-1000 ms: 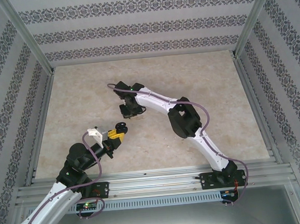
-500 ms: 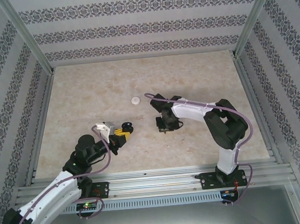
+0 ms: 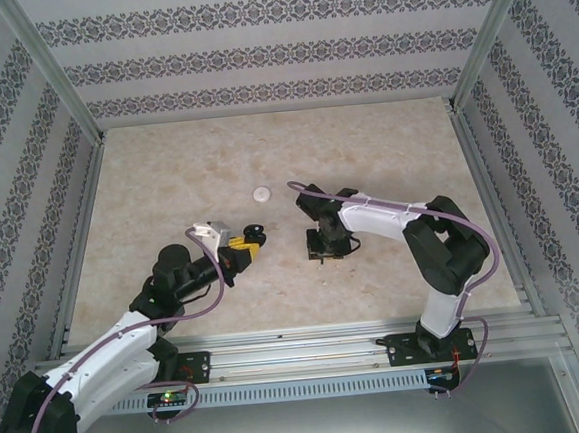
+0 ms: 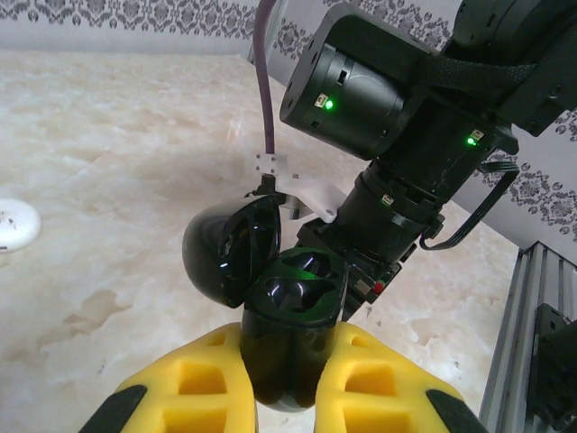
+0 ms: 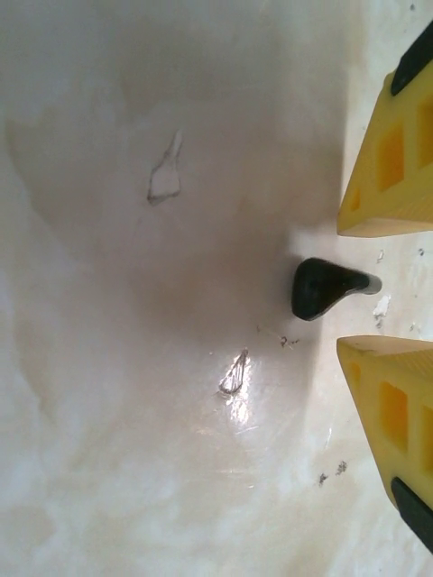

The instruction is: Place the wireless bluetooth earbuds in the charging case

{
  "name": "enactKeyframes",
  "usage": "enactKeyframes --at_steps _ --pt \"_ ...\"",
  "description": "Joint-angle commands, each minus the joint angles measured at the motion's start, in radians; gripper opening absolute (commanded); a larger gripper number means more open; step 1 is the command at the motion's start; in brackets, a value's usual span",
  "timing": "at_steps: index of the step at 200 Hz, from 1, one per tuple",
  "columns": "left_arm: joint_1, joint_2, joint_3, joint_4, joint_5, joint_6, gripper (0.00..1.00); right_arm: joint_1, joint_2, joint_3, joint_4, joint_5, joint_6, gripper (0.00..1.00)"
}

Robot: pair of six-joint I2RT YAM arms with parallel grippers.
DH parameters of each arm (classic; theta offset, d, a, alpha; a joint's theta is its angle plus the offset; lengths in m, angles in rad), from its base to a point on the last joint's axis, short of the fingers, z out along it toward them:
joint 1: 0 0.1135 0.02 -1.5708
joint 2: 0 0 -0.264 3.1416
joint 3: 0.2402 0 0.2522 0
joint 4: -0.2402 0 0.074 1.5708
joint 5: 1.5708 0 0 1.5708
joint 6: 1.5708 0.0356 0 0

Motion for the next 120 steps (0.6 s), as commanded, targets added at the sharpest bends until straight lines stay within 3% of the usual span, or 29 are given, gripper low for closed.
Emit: enactKeyframes --at_steps 1,120 --pt "0.002 -0.018 0.03 0.007 0.012 0.036 0.0 -0.03 -0.032 0.029 -0.041 -0.022 0.01 0.35" --pt "0.002 0.012 0.055 -0.046 0.043 0.099 0.01 -0.013 0.11 0.127 -0.086 -0.023 -0.009 0.35"
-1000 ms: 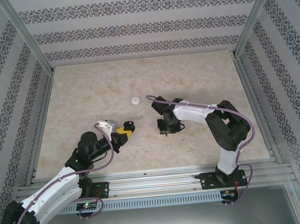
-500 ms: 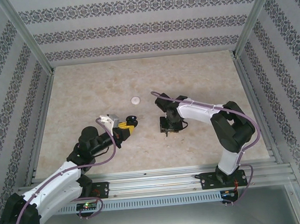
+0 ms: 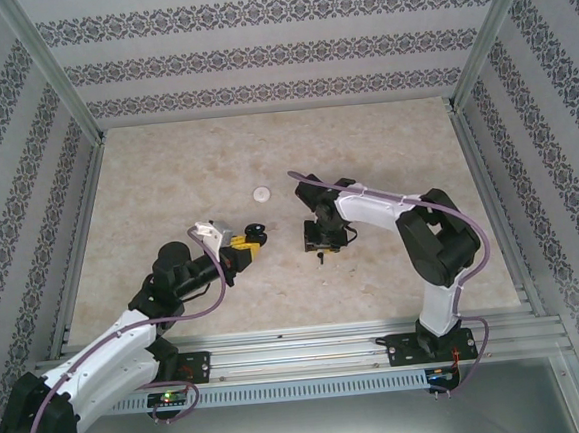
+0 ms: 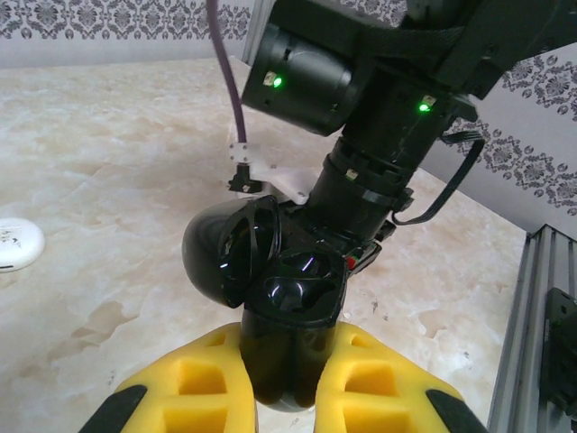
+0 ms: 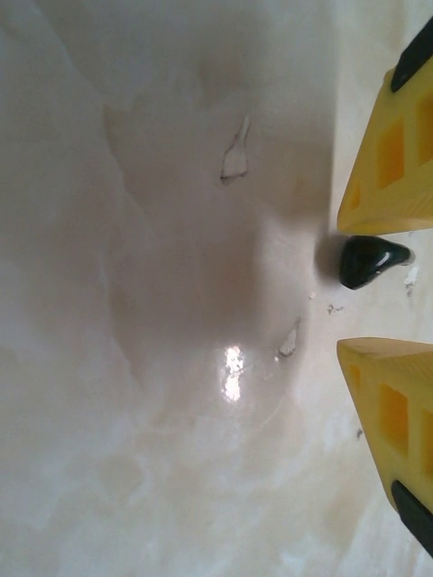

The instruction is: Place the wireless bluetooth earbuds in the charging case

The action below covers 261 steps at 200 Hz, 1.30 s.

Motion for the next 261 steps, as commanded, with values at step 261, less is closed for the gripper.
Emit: enactKeyframes --at_steps 261 --pt "0.001 0.075 0.001 0.288 0.201 0.054 0.0 0.048 -0.217 0.076 -0.083 0.165 -0.03 0.12"
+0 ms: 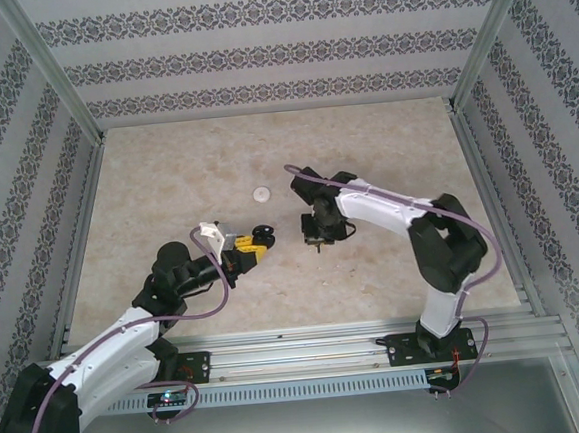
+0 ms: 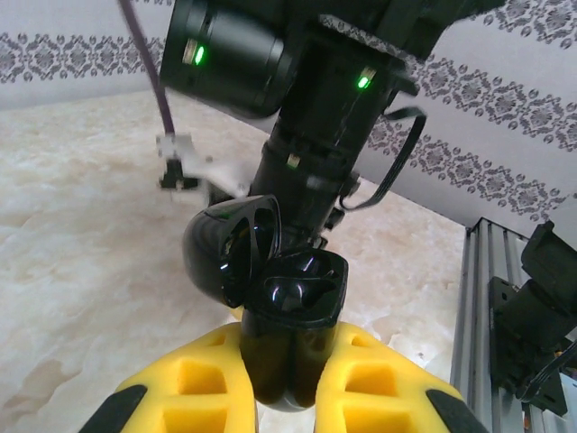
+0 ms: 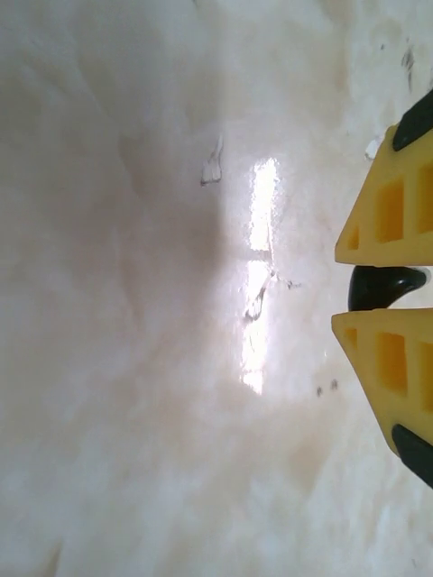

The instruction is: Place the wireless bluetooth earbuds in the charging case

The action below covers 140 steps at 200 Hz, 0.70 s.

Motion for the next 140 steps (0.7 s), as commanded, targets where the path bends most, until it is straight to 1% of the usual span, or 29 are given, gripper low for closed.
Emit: enactKeyframes --at_steps 1,14,42,59,78,97,115,140 --pt "0.001 0.024 0.017 0.122 0.058 0.032 0.0 0.021 -0.125 0.002 0.003 0.088 -0.022 0.12" --pt "0.002 0.047 0.033 0.156 0.067 0.036 0.0 0.039 -0.202 -0.001 0.024 0.125 -0.035 0.1" --pt "0.001 0.105 0.087 0.211 0.081 0.028 0.0 0.087 -0.375 -0.033 0.106 0.203 -0.044 0.1" --pt "-0.005 0.138 0.124 0.219 0.083 0.025 0.0 0.112 -0.477 -0.065 0.168 0.244 -0.042 0.09" --pt "-0.012 0.161 0.166 0.198 0.054 0.015 0.0 0.132 -0.573 -0.093 0.226 0.274 -0.048 0.09" --pt "-0.022 0.173 0.21 0.129 0.014 0.008 0.0 0.154 -0.64 -0.104 0.269 0.288 -0.07 0.08" --pt "-0.033 0.185 0.226 0.132 0.014 0.005 0.0 0.177 -0.681 -0.103 0.309 0.284 -0.096 0.08" --pt "-0.047 0.203 0.236 0.147 0.017 -0.013 0.0 0.189 -0.696 -0.114 0.399 0.208 -0.134 0.07"
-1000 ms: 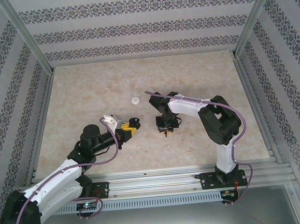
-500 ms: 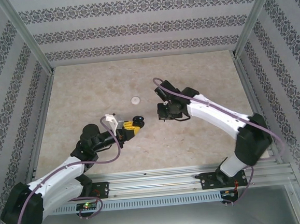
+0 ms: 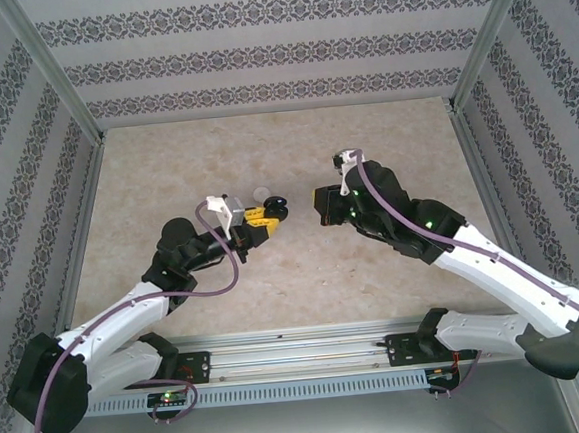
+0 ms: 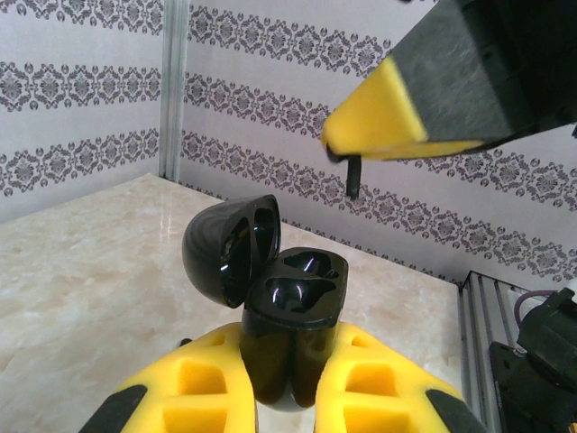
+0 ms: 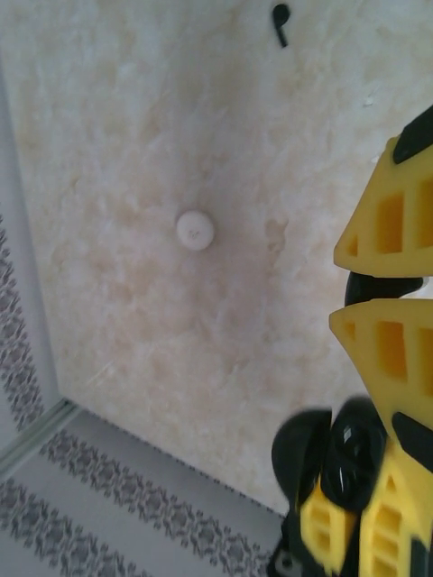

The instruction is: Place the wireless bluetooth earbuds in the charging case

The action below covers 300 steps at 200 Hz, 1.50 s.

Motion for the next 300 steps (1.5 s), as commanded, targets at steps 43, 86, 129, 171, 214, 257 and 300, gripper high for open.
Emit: enactKeyframes --at_steps 43,86,129,171,214,257,300 --pt "-0.055 0.036 0.041 0.021 -0.014 -0.026 0.0 0.044 0.043 0.007 0.215 -0.125 -0.089 0.07" --pt "-0.071 0.034 0.041 0.016 -0.062 -0.046 0.0 0.065 0.111 0.052 0.217 -0.161 -0.112 0.06" --pt "-0.073 0.032 0.035 0.005 -0.115 -0.068 0.0 0.07 0.125 0.03 0.229 -0.163 -0.112 0.06" --pt "-0.073 0.043 0.034 0.024 -0.109 -0.082 0.0 0.07 0.138 0.026 0.217 -0.158 -0.126 0.06" --pt "-0.073 0.048 0.033 0.035 -0.102 -0.098 0.0 0.069 0.158 0.015 0.217 -0.161 -0.133 0.05" --pt "-0.073 0.046 0.028 0.047 -0.1 -0.108 0.0 0.069 0.173 0.0 0.222 -0.159 -0.14 0.05" --pt "-0.073 0.046 0.028 0.048 -0.1 -0.105 0.0 0.069 0.174 -0.025 0.22 -0.163 -0.143 0.05"
